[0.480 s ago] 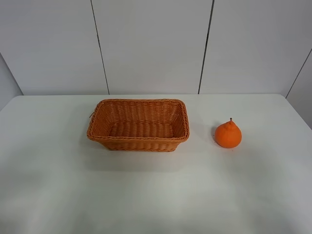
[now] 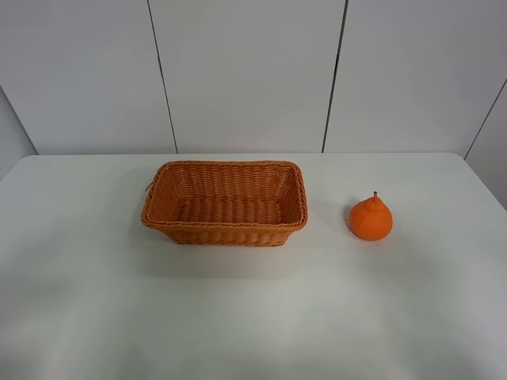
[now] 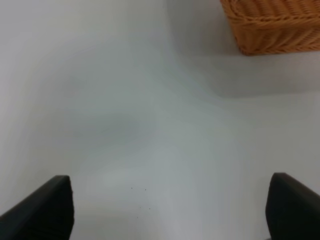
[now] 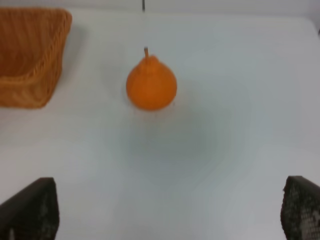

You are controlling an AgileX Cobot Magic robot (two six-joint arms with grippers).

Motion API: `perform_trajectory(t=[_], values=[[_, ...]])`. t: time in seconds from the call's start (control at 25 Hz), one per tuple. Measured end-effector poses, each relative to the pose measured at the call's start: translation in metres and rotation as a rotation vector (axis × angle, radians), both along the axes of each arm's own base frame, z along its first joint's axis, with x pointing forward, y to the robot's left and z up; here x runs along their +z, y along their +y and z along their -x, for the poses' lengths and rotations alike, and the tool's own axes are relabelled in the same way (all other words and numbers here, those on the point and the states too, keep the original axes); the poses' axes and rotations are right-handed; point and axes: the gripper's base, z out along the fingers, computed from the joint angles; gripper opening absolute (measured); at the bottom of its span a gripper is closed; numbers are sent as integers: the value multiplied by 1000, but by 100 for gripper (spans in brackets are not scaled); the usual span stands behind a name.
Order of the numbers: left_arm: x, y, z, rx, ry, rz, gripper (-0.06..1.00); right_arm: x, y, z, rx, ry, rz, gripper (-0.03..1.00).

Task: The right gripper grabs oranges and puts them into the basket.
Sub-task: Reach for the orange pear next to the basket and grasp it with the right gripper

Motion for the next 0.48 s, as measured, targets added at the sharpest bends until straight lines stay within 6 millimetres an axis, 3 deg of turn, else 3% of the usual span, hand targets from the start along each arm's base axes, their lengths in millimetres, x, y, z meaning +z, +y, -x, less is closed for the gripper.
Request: perform_trajectory(t=[0.2,0.32,0.48], values=[[0,0,0,0,0,0,88,30,4,-55,6,193,-7,68],[0,0,0,0,0,0,88,41,7,-104,5,333,-1,68],[0,0,0,0,0,0,88,40,11,-180,11,505,15,68]])
